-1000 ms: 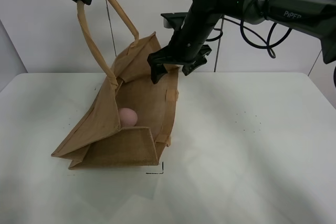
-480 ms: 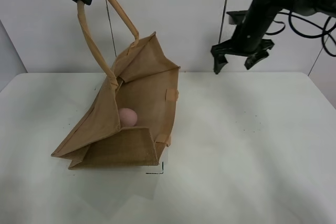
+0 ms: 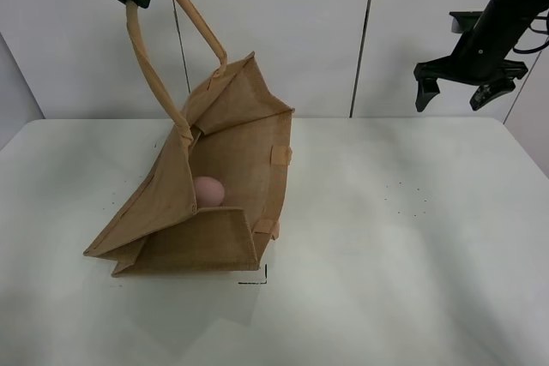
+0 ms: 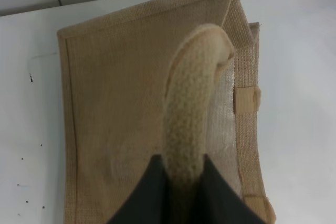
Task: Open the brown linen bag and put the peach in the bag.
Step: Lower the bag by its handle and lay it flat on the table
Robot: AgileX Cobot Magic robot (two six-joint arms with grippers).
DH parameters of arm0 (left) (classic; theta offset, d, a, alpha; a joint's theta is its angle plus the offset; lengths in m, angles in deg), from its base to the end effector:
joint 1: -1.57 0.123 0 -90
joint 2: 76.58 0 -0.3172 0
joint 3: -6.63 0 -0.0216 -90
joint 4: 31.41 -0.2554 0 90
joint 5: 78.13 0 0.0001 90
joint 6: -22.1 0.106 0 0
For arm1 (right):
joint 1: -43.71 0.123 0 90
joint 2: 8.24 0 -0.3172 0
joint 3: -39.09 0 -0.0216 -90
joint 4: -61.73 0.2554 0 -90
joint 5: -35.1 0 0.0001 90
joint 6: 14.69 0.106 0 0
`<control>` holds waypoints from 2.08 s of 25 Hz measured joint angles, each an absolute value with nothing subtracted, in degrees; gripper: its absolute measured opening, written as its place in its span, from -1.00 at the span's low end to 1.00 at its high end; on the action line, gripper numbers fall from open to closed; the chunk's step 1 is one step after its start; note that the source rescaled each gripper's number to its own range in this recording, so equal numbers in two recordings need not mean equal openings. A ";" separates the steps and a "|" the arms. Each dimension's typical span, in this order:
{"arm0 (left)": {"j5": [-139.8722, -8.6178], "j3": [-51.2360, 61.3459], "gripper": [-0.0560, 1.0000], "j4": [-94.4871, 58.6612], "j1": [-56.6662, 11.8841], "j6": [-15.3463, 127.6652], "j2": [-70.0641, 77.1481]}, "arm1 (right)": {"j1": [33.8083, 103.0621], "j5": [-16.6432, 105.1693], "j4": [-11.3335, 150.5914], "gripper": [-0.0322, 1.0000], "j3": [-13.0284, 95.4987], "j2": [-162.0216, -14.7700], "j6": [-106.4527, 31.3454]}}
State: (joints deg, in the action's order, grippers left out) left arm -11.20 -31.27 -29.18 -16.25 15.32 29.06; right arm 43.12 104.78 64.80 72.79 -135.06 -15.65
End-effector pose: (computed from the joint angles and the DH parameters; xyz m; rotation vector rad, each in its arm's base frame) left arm 0.3692 -0.1227 0.4707 0.2271 2.3536 -0.2591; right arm 0.4776 0.0004 0.2834 0.0065 2.8400 0.0695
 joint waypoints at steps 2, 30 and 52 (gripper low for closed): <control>-11.20 -31.27 -0.89 -29.18 -16.25 15.32 29.06 | 43.06 104.73 64.80 1.00 69.37 -131.71 -15.90; -11.20 -31.27 -0.89 -29.18 -16.25 15.32 29.06 | 43.06 94.37 65.89 1.00 -10.22 -33.36 -20.45; -11.25 -31.27 -0.89 -28.78 -16.25 15.32 32.72 | 43.06 94.27 65.30 1.00 -10.32 -14.89 -20.00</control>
